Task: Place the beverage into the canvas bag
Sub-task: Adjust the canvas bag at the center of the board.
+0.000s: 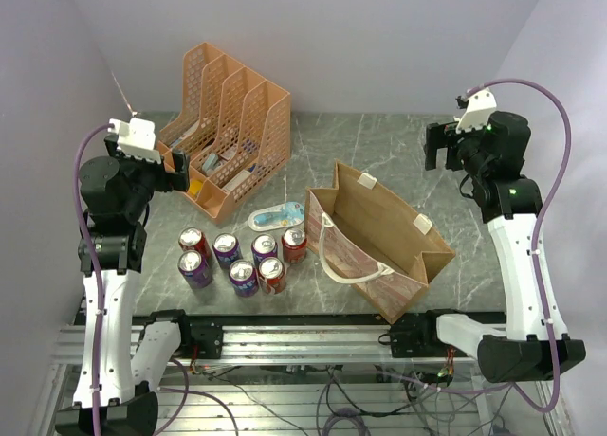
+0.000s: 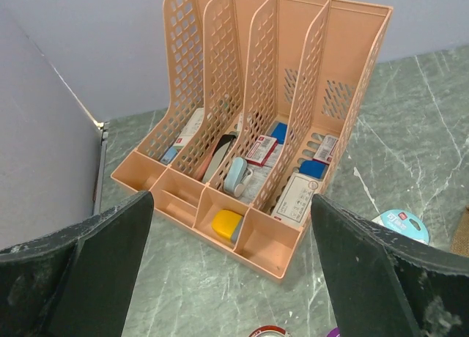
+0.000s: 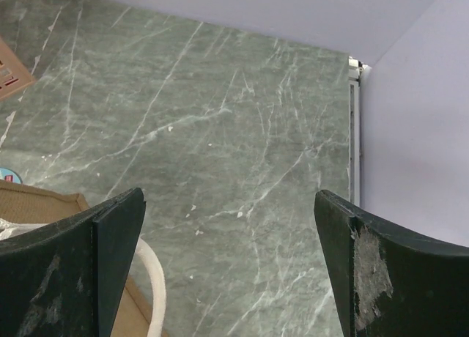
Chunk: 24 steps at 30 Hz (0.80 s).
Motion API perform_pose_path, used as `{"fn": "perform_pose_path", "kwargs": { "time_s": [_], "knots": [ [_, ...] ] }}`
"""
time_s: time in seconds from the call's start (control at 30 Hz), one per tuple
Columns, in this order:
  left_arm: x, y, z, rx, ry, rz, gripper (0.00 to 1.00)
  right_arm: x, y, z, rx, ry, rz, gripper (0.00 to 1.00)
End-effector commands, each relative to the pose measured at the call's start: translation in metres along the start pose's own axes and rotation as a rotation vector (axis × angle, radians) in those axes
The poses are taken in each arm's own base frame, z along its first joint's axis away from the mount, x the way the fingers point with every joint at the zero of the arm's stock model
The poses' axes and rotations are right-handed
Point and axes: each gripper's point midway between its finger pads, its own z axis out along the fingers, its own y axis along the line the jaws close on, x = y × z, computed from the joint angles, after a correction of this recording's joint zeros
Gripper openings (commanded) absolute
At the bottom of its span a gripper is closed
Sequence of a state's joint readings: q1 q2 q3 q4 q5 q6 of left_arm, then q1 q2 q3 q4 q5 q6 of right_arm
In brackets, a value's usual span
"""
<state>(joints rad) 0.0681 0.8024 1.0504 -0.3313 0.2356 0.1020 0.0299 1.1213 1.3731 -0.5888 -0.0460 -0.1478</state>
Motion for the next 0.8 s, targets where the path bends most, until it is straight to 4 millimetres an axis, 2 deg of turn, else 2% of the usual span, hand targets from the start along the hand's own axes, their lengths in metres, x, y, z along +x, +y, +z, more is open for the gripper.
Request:
{"fn": "perform_pose_path", "kwargs": {
  "time_s": [0.0, 0.3, 0.47, 0.57, 0.77],
  "knots": [
    [-0.003, 0.000, -0.004, -0.007, -0.017, 0.014, 0.99, -0.001, 0.005, 0.002, -0.023, -0.002, -0.020, 1.00],
    [0.000, -0.008, -0.005, 0.032, -0.022, 0.023, 0.99, 0.000, 0.006, -0.002, -0.030, 0.006, -0.032, 1.00],
    [0.007, -0.020, -0.005, 0.108, 0.000, 0.065, 0.99, 0.002, 0.008, -0.003, -0.053, 0.018, -0.064, 1.00],
    [0.014, -0.026, -0.004, 0.154, 0.022, 0.095, 0.99, 0.003, 0.018, -0.003, -0.111, 0.023, -0.092, 1.00],
    [0.021, -0.032, -0.003, 0.208, 0.050, 0.146, 1.00, 0.020, 0.064, 0.007, -0.312, 0.082, -0.142, 1.00]
  ]
}}
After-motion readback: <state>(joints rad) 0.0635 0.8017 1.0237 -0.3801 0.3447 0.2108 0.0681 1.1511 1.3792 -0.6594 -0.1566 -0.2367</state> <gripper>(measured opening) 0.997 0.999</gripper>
